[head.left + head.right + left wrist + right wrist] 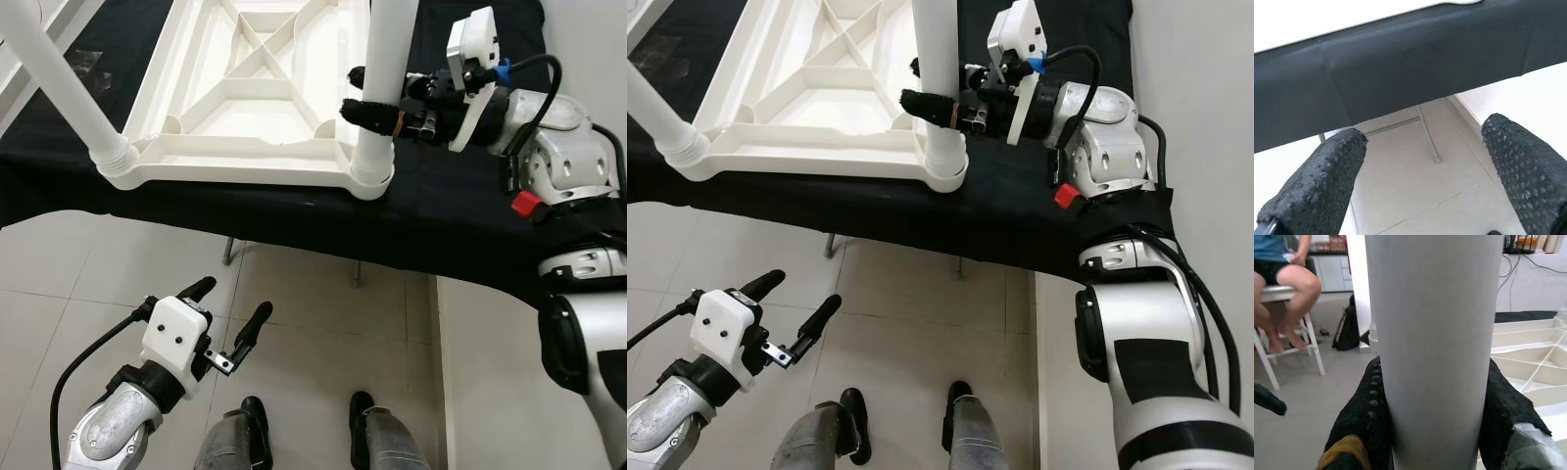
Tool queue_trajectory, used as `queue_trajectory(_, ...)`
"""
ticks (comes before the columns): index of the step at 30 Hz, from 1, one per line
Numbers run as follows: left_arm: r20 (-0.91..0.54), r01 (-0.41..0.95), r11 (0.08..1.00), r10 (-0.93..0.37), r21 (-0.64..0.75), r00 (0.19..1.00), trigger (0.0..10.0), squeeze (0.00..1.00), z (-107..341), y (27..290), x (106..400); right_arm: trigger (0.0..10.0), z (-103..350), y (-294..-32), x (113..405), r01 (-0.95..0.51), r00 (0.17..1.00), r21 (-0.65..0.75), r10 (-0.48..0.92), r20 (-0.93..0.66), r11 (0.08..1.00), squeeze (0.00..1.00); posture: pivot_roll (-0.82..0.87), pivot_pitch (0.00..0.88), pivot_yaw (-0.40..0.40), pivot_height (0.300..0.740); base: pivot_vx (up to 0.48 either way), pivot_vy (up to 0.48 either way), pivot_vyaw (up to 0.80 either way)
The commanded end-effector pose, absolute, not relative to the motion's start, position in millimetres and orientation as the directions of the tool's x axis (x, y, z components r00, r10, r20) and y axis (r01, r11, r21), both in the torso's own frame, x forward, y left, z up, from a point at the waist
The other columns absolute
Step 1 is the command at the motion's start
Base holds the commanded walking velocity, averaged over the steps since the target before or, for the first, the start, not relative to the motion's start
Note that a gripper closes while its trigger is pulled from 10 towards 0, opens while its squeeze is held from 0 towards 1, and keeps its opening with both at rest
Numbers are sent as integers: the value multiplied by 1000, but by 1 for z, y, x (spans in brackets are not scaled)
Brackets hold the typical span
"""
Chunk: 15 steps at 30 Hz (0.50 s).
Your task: Building children table
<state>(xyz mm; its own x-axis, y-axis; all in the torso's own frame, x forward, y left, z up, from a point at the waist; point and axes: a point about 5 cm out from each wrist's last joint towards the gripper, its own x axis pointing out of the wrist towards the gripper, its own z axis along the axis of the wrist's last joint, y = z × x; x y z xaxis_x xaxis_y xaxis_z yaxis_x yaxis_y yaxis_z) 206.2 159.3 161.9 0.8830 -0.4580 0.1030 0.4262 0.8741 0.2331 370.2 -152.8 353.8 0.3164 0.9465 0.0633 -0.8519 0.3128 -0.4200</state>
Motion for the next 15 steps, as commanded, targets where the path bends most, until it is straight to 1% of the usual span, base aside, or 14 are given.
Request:
queue_trajectory(1, 75, 432, 875, -457, 220, 887, 10000, 0, 157, 158, 202, 0, 335, -148, 376, -892, 302, -346, 953, 22, 291, 0, 53, 383, -9, 740, 0, 0, 0)
queue_trajectory(3, 75, 432, 875, -457, 220, 887, 10000, 0, 157, 158, 202, 0, 335, -148, 376, -892, 302, -346, 953, 22, 291, 0, 53, 383, -9, 740, 0, 0, 0)
queue_trajectory(5, 75, 431, 875, -456, 219, 887, 10000, 0, 157, 158, 202, 0, 332, -148, 380, -881, 349, -340, 937, 3, 329, 0, 55, 385, -9, 740, 0, 0, 0)
queue_trajectory(8, 75, 432, 875, -456, 217, 887, 10000, 0, 156, 158, 202, 0, 329, -147, 382, -875, 372, -337, 928, -6, 348, 0, 55, 385, -9, 740, 0, 0, 0)
queue_trajectory(15, 73, 433, 875, -457, 214, 887, 10000, 0, 155, 158, 201, 0, 328, -151, 381, -883, 352, -326, 936, 15, 337, 0, 53, 388, -7, 740, 0, 0, 0)
